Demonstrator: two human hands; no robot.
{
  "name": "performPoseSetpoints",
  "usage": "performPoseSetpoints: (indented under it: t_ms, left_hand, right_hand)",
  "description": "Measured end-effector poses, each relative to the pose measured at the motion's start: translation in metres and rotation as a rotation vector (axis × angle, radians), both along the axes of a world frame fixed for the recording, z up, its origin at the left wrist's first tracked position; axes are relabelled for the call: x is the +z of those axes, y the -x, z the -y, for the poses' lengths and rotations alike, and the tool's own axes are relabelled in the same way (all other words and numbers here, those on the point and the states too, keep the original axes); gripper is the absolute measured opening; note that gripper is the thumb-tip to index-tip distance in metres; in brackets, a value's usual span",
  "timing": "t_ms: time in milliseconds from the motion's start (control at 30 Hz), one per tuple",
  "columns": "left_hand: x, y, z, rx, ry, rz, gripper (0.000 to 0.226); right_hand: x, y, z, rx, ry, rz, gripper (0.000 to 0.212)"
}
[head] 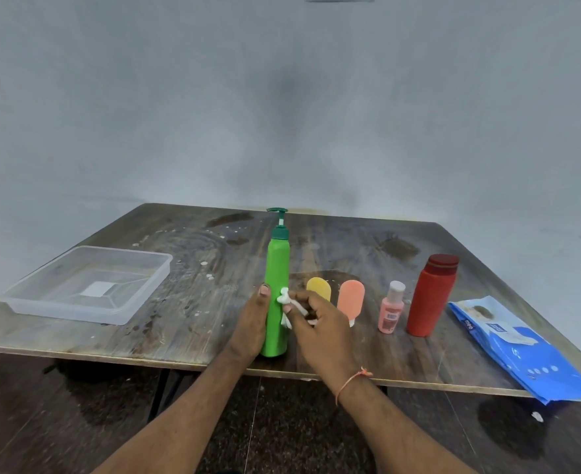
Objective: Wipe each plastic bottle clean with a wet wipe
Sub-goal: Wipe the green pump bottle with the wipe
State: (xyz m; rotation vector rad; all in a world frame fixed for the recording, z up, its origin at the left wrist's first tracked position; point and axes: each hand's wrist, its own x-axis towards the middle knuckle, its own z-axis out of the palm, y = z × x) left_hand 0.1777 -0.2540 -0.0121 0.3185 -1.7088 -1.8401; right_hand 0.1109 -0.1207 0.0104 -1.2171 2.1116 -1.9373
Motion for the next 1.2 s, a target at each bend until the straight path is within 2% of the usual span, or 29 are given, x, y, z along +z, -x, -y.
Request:
performPoseSetpoints:
  t_ms: [133,267,400,567,700,800,933,1000,1100,1200]
  left_hand:
    - [0.0,-0.003,-0.003,0.036,0.103,-0.038,0.075]
    - [-0.004,-0.002,0.002,0.067,0.281,-0.012,0.063]
    - [-0.005,-0.003,0.002,0.057,0.367,0.014,0.063]
    - [-0.003,-0.004,0.002,0.073,0.484,0.029,0.067]
    - [-0.001,-0.005,0.002,0.088,0.484,0.092,0.079]
    - [0.0,-0.004,0.002,0.075,0.41,0.081,0.08]
    - [0.001,-0.001,0.003,0.08,0.258,0.029,0.072]
    - [0.002,0.0,0.005,0.092,0.229,0.019,0.071]
    - [0.001,0.0,0.005,0.1,0.221,0.043,0.063]
    - [-0.002,0.001,0.003,0.109,0.244,0.079,0.056]
  right_hand:
    - [0.035,0.012,0.012,-0.041,0.07,0.028,0.018]
    - [0.063,0.027,0.022,-0.085,0.113,0.129,0.007]
    - [0.084,0.033,0.023,-0.088,0.128,0.189,0.021]
    - [0.093,0.031,0.022,-0.011,-0.007,0.21,0.033]
    - [0.094,0.027,0.022,0.09,-0.048,0.138,0.055]
    - [0.097,0.026,0.025,0.074,-0.094,0.047,0.049]
    - [0.098,0.028,0.026,0.055,-0.118,-0.096,0.033]
    - [0.097,0.029,0.027,0.019,-0.127,-0.15,0.035]
    - [0.096,0.028,0.028,-0.037,-0.129,-0.201,0.051]
    - [0.096,0.027,0.026,-0.084,-0.132,-0.225,0.043]
